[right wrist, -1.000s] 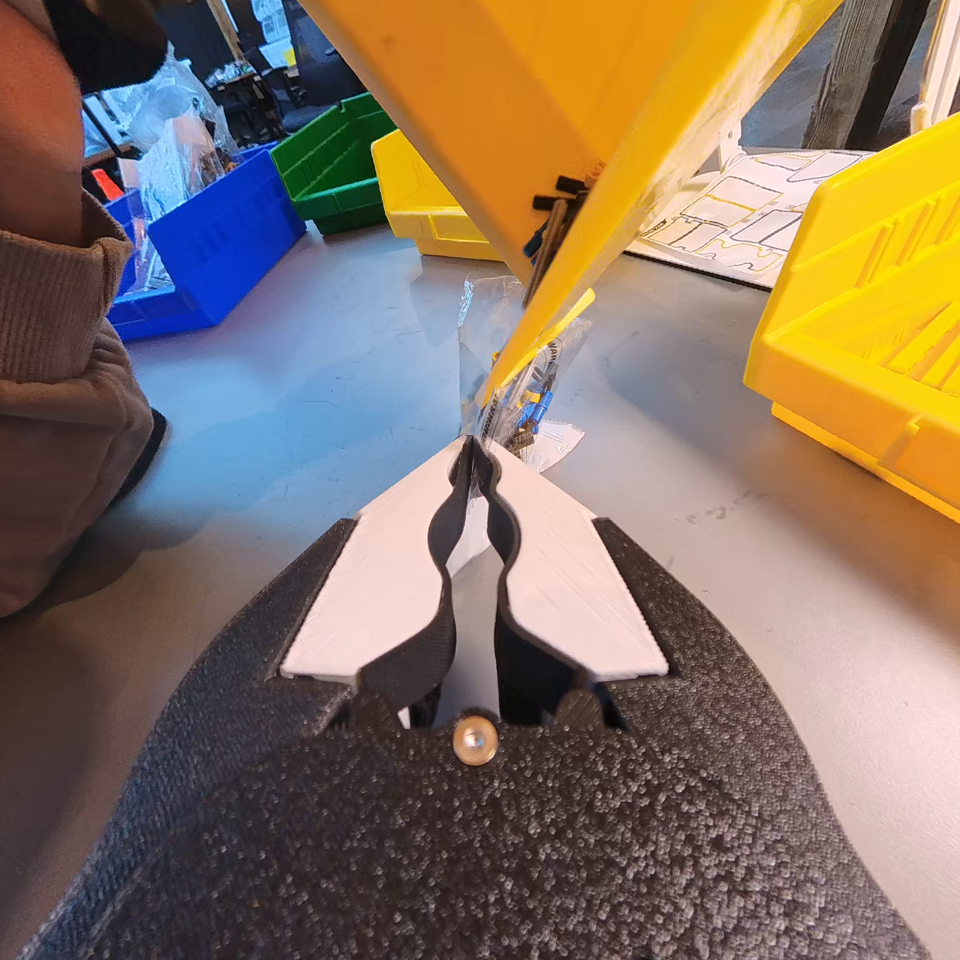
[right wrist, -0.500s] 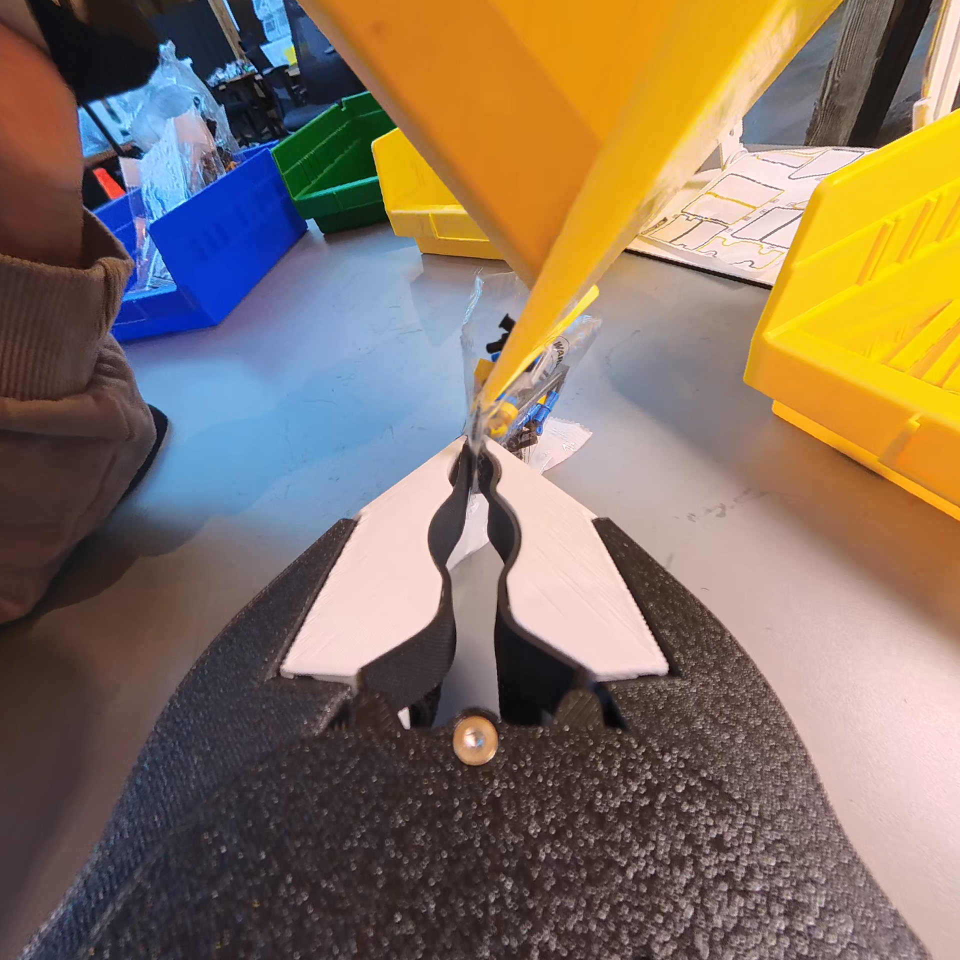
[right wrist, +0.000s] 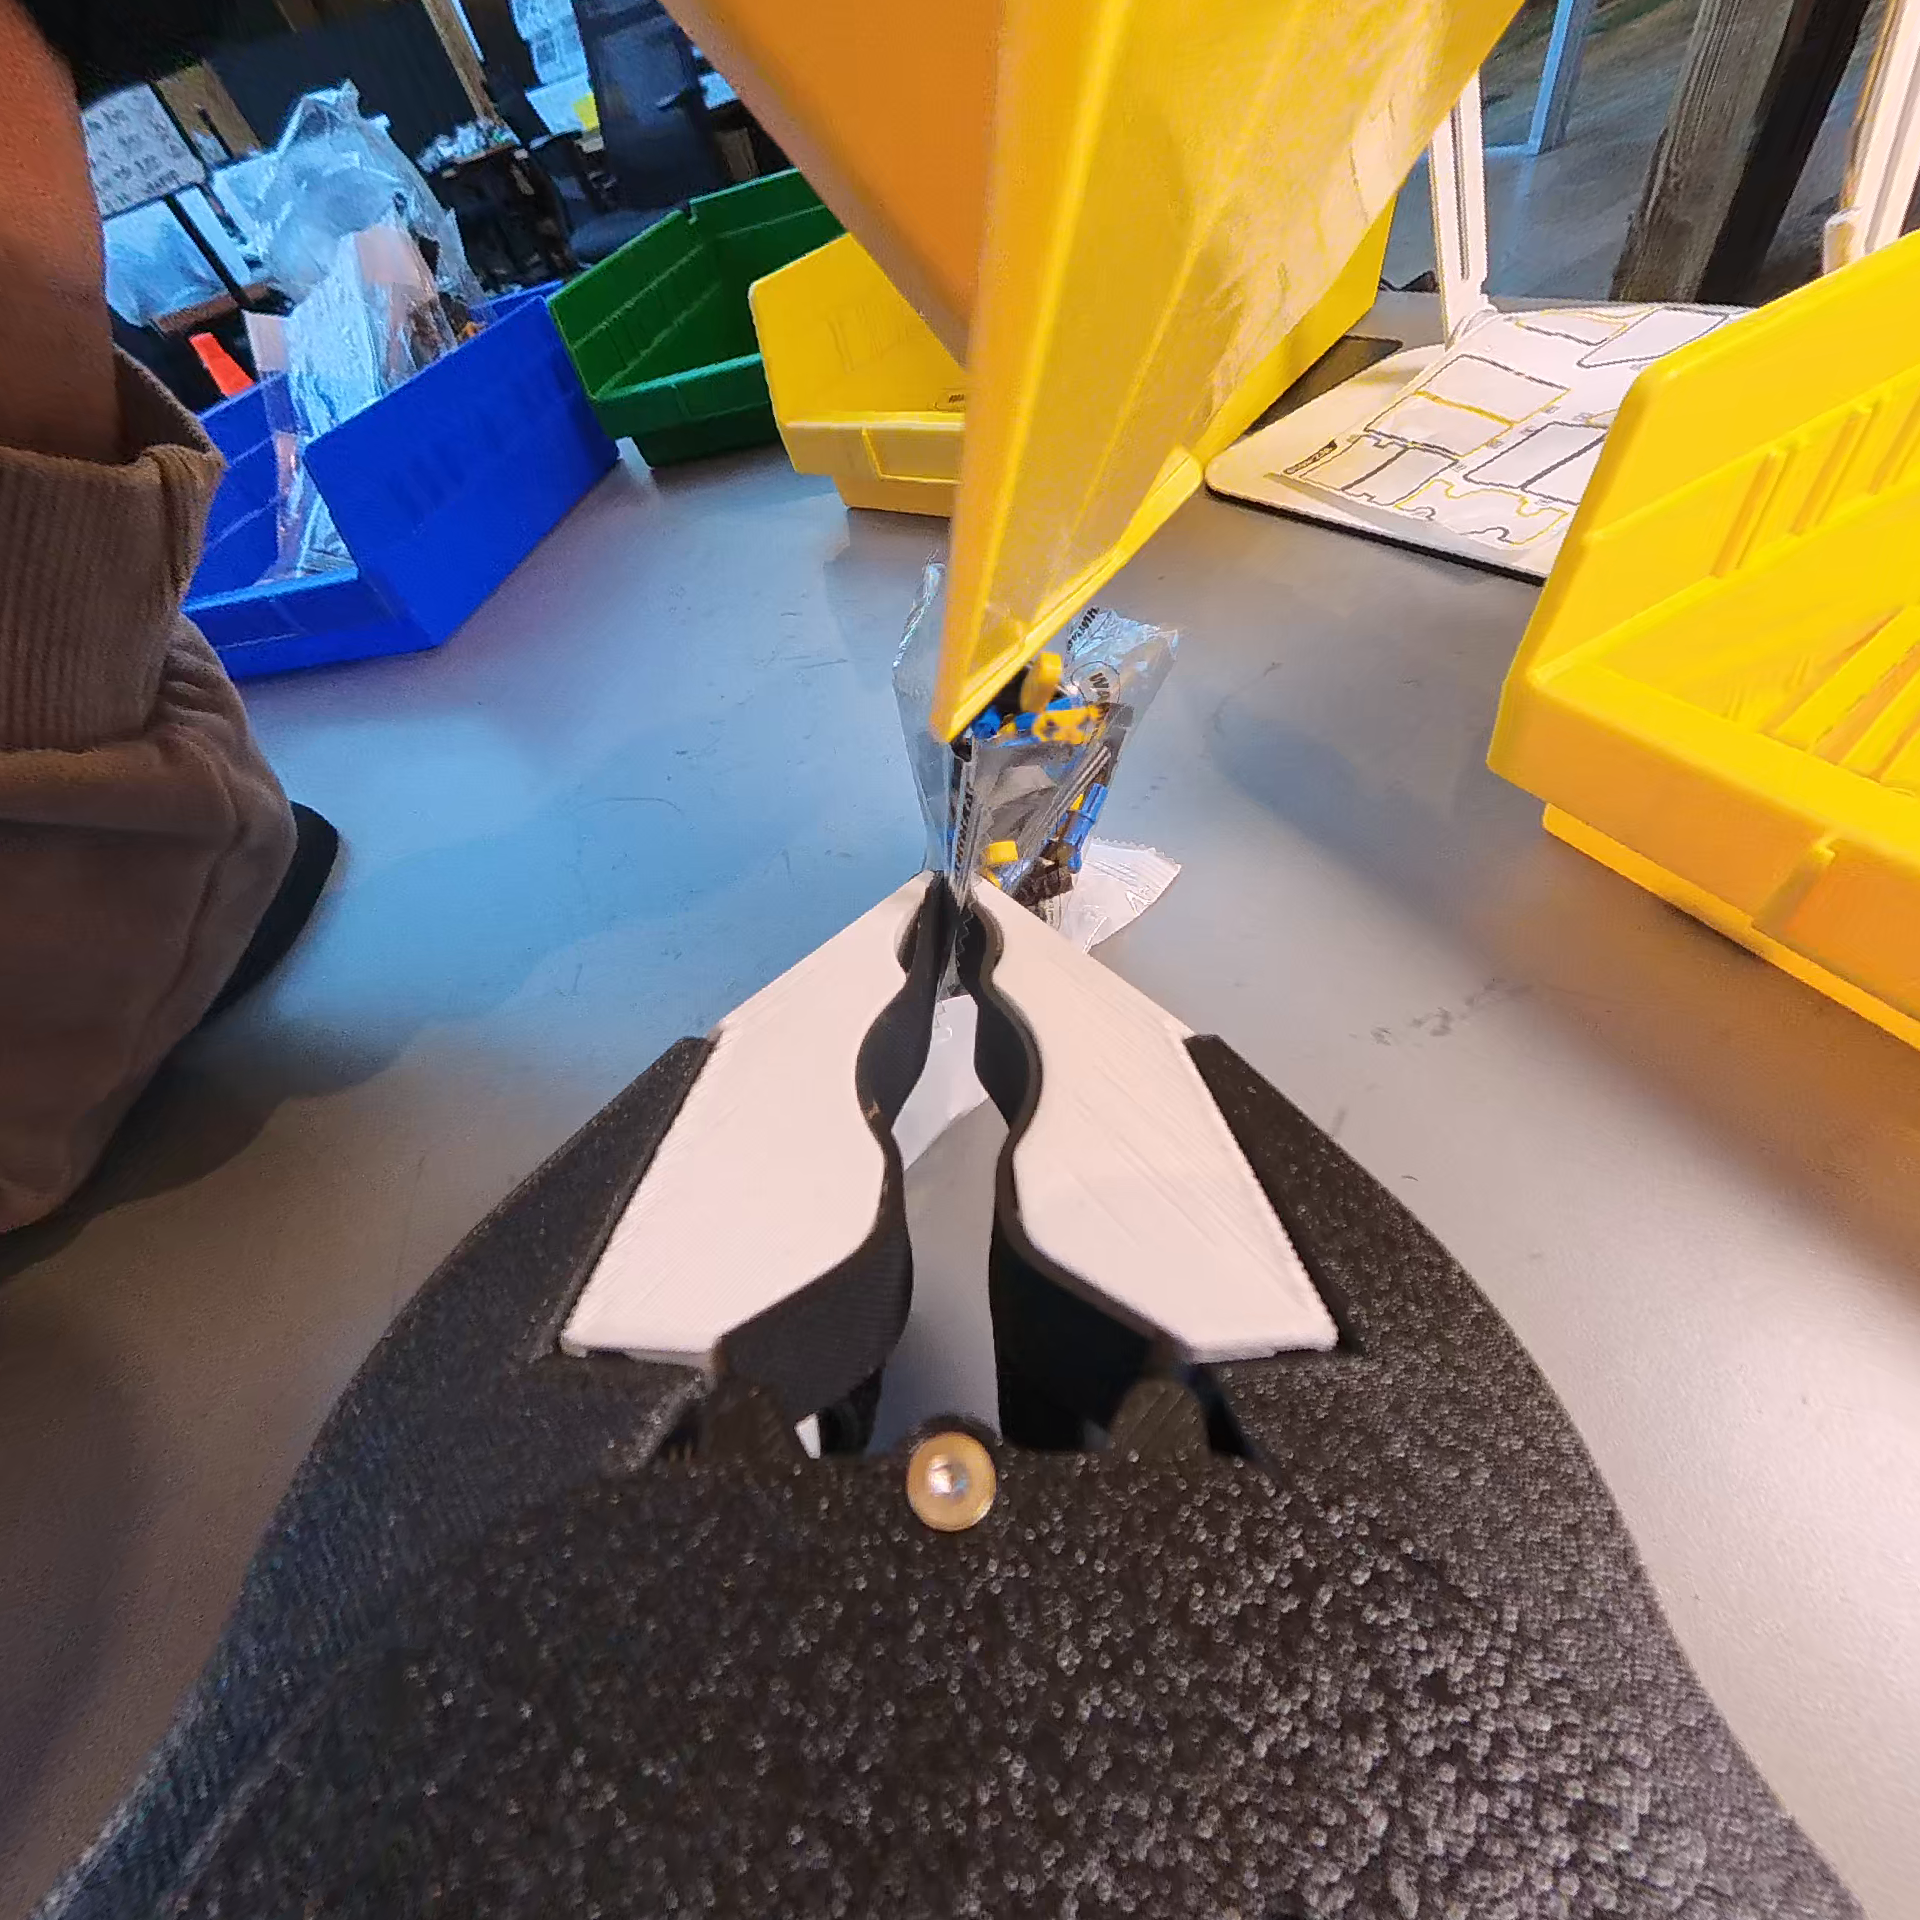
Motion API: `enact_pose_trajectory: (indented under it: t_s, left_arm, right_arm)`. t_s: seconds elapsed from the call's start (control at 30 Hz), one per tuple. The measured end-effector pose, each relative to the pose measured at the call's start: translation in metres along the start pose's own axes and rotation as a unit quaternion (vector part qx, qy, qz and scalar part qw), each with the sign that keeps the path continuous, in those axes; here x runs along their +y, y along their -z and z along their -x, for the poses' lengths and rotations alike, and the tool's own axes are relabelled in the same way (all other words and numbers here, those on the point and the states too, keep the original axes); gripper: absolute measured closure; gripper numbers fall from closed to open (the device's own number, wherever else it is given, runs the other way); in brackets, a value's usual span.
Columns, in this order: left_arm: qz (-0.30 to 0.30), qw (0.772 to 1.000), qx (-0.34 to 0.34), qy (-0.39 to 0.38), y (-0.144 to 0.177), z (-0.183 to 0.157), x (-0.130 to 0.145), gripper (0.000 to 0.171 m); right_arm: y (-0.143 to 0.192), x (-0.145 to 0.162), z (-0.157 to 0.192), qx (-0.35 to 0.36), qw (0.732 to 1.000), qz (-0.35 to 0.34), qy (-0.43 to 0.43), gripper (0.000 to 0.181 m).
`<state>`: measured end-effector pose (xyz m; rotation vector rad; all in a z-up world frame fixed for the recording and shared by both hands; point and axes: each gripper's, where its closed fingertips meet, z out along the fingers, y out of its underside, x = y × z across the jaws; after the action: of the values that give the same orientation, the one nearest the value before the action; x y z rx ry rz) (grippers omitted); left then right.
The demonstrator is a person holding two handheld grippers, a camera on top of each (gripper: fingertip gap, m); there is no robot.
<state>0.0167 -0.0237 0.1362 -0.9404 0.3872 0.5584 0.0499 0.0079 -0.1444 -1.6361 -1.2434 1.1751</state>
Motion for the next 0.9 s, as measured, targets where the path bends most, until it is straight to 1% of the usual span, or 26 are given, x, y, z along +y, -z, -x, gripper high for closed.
enact_pose_trajectory:
  t_s: [0.13,0.27,0.37,0.43,0.47,0.5,0.57,0.63,0.7,0.77,0.83,0.9]
  left_arm:
    - [0.006,1.0,-0.006,-0.002,-0.003,0.01,0.002,0.169]
    - [0.035,0.999,-0.026,0.03,-0.012,0.041,0.01,0.169]
    - [0.099,0.991,-0.037,0.081,-0.019,0.083,0.031,0.17]
    - [0.152,0.979,-0.036,0.127,-0.018,0.115,0.05,0.17]
    - [0.19,0.971,-0.035,0.143,-0.013,0.13,0.064,0.17]
    - [0.233,0.959,-0.028,0.156,-0.005,0.144,0.08,0.17]
    - [0.314,0.93,-0.004,0.193,0.02,0.163,0.116,0.17]
    - [0.397,0.888,0.022,0.232,0.054,0.169,0.158,0.17]
    - [0.458,0.844,0.049,0.275,0.089,0.161,0.193,0.169]
    - [0.505,0.8,0.078,0.314,0.124,0.148,0.217,0.168]
    - [0.539,0.763,0.105,0.34,0.154,0.131,0.233,0.167]
    - [0.563,0.728,0.126,0.37,0.176,0.113,0.244,0.168]
  right_arm:
    - [0.0,0.0,0.0,0.0,1.0,0.0,0.001,0.181]
    - [0.0,0.0,0.0,-0.003,1.0,0.0,-0.003,0.181]
    - [0.001,0.001,0.001,-0.006,1.0,0.002,0.003,0.181]
    - [0.002,0.002,0.003,-0.012,1.0,0.008,0.01,0.181]
    - [0.002,0.002,0.004,-0.015,1.0,0.013,0.017,0.181]
    - [0.003,0.003,0.005,-0.018,0.999,0.018,0.027,0.181]
    - [0.007,0.005,0.009,-0.032,0.998,0.033,0.046,0.181]
    - [0.011,0.007,0.013,-0.049,0.996,0.048,0.065,0.181]
    - [0.014,0.01,0.016,-0.068,0.992,0.063,0.084,0.181]
    - [0.017,0.012,0.017,-0.078,0.99,0.072,0.09,0.181]
    - [0.022,0.013,0.017,-0.086,0.989,0.079,0.09,0.181]
    - [0.028,0.015,0.016,-0.091,0.988,0.087,0.093,0.181]
